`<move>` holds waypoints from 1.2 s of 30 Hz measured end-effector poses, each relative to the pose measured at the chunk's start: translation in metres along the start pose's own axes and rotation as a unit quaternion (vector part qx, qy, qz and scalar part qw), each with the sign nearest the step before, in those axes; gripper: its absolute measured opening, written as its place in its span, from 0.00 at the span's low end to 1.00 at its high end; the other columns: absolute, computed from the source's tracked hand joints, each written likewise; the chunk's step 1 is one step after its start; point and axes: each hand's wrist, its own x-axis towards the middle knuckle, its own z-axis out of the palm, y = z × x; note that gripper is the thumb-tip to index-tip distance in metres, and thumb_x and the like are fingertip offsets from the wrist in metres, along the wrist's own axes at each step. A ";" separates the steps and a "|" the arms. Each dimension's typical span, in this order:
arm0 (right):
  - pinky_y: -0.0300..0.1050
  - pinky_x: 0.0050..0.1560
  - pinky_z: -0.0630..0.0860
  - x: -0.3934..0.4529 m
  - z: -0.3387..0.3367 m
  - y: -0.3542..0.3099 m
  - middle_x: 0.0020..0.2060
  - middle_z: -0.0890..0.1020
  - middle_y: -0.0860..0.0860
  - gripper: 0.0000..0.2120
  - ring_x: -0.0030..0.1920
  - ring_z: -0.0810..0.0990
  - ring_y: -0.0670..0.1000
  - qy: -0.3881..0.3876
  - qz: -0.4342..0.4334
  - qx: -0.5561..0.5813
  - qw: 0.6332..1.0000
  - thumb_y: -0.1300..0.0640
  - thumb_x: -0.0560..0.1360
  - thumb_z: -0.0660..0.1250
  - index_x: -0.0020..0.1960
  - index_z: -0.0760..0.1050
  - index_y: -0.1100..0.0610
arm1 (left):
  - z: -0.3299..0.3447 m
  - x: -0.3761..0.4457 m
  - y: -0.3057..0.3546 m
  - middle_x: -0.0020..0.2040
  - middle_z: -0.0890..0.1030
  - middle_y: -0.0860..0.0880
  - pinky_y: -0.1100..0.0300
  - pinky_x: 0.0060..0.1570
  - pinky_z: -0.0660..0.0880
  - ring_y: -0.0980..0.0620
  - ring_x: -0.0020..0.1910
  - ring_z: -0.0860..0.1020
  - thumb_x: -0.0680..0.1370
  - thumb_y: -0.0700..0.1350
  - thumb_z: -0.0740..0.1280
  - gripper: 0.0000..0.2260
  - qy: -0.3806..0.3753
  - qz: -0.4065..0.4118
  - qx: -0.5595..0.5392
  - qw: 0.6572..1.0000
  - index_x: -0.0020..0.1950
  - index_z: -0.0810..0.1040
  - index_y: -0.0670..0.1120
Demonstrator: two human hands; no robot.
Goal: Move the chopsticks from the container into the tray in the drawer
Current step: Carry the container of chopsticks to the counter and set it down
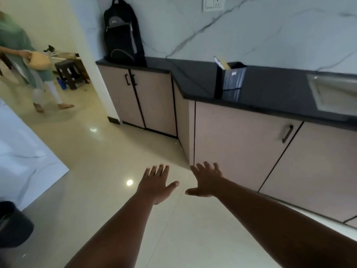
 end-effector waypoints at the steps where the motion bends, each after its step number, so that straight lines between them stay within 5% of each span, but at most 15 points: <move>1: 0.64 0.72 0.47 0.011 -0.010 0.016 0.77 0.57 0.54 0.49 0.76 0.51 0.60 0.001 0.007 0.000 1.000 0.24 0.68 0.56 0.78 0.47 0.51 | -0.008 0.018 0.007 0.80 0.43 0.47 0.49 0.75 0.38 0.47 0.79 0.42 0.78 0.68 0.44 0.36 0.005 0.000 -0.007 1.000 0.79 0.40 0.50; 23: 0.64 0.73 0.47 0.218 -0.132 0.293 0.79 0.49 0.53 0.46 0.78 0.45 0.59 0.126 0.247 0.080 0.957 0.25 0.70 0.54 0.78 0.44 0.49 | -0.168 0.441 0.107 0.80 0.40 0.47 0.48 0.74 0.36 0.47 0.78 0.39 0.77 0.69 0.45 0.38 0.060 0.202 -0.034 0.977 0.79 0.38 0.49; 28: 0.58 0.74 0.52 0.250 -0.150 0.349 0.79 0.52 0.49 0.42 0.78 0.51 0.54 0.199 0.254 0.119 0.939 0.27 0.71 0.55 0.77 0.47 0.46 | -0.187 0.508 0.133 0.80 0.40 0.49 0.49 0.74 0.37 0.49 0.78 0.39 0.73 0.74 0.44 0.43 0.039 0.180 -0.111 0.977 0.78 0.37 0.50; 32: 0.56 0.71 0.62 0.284 -0.176 0.406 0.78 0.57 0.49 0.40 0.76 0.59 0.52 0.300 0.274 0.214 0.888 0.28 0.72 0.56 0.77 0.52 0.46 | -0.200 0.556 0.157 0.80 0.41 0.47 0.49 0.74 0.39 0.48 0.78 0.41 0.71 0.76 0.47 0.47 0.040 0.125 -0.242 0.961 0.79 0.39 0.47; 36: 0.54 0.68 0.65 0.328 -0.191 0.460 0.77 0.59 0.48 0.44 0.74 0.62 0.52 0.313 0.257 0.352 0.844 0.23 0.66 0.57 0.76 0.55 0.44 | -0.218 0.599 0.184 0.79 0.55 0.45 0.47 0.76 0.48 0.45 0.78 0.52 0.70 0.75 0.56 0.46 0.076 0.067 -0.382 0.919 0.79 0.54 0.48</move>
